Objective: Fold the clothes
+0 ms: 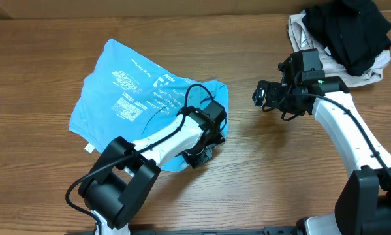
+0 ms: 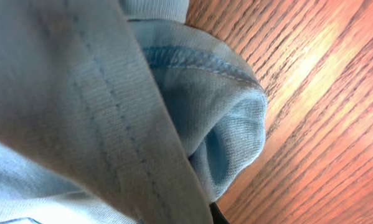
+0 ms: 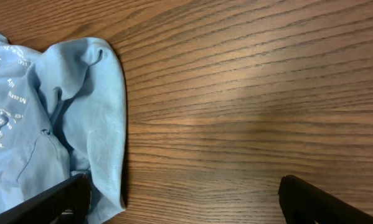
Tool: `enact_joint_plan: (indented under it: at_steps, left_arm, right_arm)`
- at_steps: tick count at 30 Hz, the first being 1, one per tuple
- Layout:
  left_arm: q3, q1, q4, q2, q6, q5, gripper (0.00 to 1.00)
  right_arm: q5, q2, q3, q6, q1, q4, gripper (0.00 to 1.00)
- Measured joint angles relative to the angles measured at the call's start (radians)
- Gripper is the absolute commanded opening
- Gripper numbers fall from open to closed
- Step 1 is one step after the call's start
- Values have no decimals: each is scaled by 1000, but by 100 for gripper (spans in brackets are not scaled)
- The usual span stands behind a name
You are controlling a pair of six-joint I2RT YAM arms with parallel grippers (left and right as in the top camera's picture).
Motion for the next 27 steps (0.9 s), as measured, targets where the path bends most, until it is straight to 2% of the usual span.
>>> enact_joint_plan:
  at_steps: [8, 20, 27]
  left_arm:
    - [51, 11, -95, 0, -109, -44, 4]
    - [389, 140, -371, 2, -189, -95, 4]
    - [586, 274, -423, 2, -237, -119, 4]
  right_arm:
    - [0, 0, 0, 0, 0, 1, 100]
    - [-9, 0, 0, 0, 3, 13, 100]
    - [-12, 0, 0, 0, 47, 36, 100]
